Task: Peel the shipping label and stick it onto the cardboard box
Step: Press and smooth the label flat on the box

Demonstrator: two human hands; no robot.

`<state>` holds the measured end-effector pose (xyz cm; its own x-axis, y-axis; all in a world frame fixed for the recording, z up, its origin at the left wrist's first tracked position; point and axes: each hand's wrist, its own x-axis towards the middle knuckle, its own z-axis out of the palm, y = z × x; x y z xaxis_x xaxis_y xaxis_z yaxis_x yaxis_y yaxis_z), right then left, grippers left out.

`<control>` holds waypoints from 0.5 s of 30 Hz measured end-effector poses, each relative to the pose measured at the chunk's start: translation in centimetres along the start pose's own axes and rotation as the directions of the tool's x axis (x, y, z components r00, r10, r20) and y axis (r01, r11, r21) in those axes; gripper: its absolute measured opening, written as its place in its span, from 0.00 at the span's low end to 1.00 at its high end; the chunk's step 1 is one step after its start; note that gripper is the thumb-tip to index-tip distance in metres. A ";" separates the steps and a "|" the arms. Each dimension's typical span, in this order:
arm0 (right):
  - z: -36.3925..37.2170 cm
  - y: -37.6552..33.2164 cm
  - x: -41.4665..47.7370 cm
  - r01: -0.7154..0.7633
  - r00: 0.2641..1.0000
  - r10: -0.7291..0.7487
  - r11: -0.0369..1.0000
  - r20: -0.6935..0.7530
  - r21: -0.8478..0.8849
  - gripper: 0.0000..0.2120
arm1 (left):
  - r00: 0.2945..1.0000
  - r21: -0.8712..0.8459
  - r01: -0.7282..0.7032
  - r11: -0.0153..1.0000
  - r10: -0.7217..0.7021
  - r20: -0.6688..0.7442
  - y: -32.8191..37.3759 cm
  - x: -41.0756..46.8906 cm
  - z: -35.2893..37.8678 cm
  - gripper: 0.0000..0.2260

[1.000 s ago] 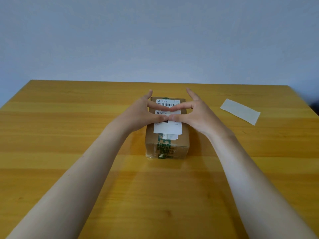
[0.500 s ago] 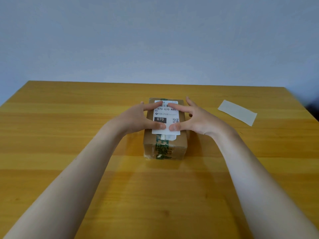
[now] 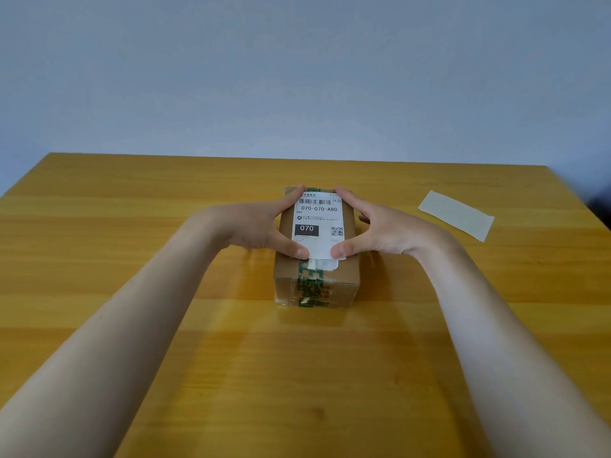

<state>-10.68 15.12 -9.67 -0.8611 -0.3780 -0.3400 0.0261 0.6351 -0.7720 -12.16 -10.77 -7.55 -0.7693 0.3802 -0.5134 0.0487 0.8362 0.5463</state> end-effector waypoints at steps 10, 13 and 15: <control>0.1 1.4 -0.3 0.000 1.000 -0.002 0.998 0.023 0.067 0.67 | 0.997 -0.142 -0.039 0.989 0.048 0.063 -1.0 -0.3 -0.2 0.56; 0.6 1.9 -0.4 0.031 0.999 -0.033 0.991 0.014 0.131 0.65 | 0.996 -0.232 -0.069 0.970 0.082 0.047 -1.6 -0.7 0.3 0.53; 1.0 2.4 -0.5 0.059 0.998 -0.063 0.979 0.013 0.196 0.63 | 0.995 -0.290 -0.084 0.953 0.097 0.033 -1.8 -1.0 0.8 0.52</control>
<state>-9.65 16.19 -11.86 -0.8545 -0.4260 -0.2974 0.0737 0.4673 -0.8810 -10.99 -12.32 -8.56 -0.7397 0.4726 -0.4791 -0.0735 0.6509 0.7556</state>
